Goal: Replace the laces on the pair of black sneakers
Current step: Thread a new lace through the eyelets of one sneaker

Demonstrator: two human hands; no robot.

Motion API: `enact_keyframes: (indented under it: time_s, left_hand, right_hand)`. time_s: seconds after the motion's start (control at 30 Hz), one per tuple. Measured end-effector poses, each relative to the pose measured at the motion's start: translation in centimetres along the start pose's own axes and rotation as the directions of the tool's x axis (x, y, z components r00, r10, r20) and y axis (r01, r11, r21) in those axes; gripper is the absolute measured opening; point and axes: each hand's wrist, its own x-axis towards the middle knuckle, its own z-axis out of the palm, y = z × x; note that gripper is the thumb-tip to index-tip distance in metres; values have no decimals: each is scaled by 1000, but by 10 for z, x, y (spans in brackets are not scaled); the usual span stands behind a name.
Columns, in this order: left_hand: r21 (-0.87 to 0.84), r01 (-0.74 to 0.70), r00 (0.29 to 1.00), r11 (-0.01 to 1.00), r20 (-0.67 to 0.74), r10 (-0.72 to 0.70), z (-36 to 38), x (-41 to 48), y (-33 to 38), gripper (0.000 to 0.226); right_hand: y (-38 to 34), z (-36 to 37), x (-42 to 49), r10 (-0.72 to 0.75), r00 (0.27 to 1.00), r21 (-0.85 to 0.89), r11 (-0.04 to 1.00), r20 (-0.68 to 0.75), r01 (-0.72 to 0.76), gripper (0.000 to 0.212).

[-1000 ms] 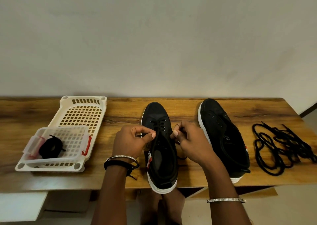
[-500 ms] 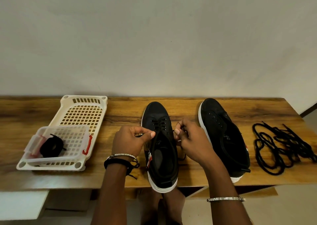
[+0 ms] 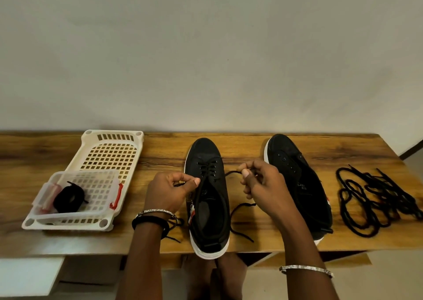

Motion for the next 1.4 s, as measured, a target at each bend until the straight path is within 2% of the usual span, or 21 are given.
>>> enact_keyframes:
  time_s: [0.07, 0.2, 0.27, 0.43, 0.57, 0.73, 0.97, 1.2, 1.4]
  left_hand:
    - [-1, -11, 1000, 1000, 10, 11, 0, 1, -1, 6]
    - [9, -47, 999, 999, 19, 47, 0, -1, 1, 6]
    - [8, -55, 998, 998, 13, 55, 2, -1, 1, 6]
    - [2, -56, 998, 998, 27, 56, 3, 0, 1, 6]
    - [-6, -41, 998, 999, 47, 41, 5, 0, 3, 9]
    - [-85, 7, 997, 996, 73, -1, 5, -2, 4, 12]
    - [-102, 59, 996, 993, 73, -52, 5, 0, 3, 15]
    - [-123, 80, 996, 989, 44, -75, 6, 0, 2, 17]
    - [-51, 55, 998, 997, 19, -54, 9, 1, 3, 21]
  right_hand:
    - [-2, 7, 2, -35, 997, -87, 995, 63, 40, 8]
    - [-4, 21, 2, -75, 982, -179, 978, 173, 106, 38]
    - [-6, 25, 3, -111, 982, -190, 972, 151, 139, 35]
    - [-5, 30, 7, -136, 985, -194, 969, 103, 154, 1]
    - [-4, 35, 6, -162, 983, -306, 935, 89, 181, 11]
    - [-3, 32, 6, -115, 991, -295, 947, 68, 130, 19]
    - [-8, 30, 5, -66, 998, -304, 950, 10, 66, 14]
    - [-10, 29, 2, -94, 995, -289, 954, -30, 81, 20]
    - [-12, 32, 2, -107, 993, -310, 947, -44, 88, 26]
